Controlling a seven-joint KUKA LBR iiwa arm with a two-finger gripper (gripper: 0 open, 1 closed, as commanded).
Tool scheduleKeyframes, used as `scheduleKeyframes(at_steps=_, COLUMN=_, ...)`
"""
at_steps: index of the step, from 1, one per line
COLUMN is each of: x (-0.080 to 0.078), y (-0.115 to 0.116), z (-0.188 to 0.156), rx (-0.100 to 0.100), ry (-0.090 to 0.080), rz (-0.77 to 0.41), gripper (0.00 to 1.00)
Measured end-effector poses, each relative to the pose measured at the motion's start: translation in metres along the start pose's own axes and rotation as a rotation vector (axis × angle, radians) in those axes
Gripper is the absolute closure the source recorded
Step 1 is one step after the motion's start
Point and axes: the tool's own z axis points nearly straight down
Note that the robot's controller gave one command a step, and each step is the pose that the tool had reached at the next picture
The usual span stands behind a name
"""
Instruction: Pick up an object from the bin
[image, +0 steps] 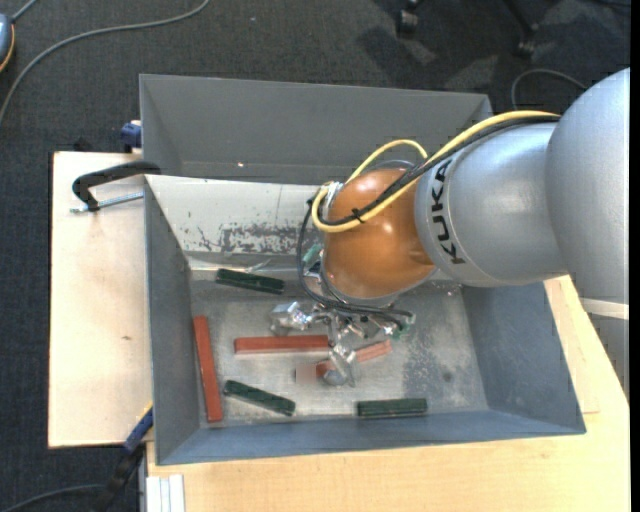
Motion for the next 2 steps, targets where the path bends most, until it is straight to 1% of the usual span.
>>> scheduleKeyframes(at_steps=1, x=-0.006, y=-0.001, z=-0.006, rx=0.005, ry=-0.013, rz=-0.002, gripper=1.00)
scheduleKeyframes(at_steps=2, x=-0.005, y=-0.019, z=-0.139, rx=0.013, ry=-0.020, rz=-0.082, gripper=1.00)
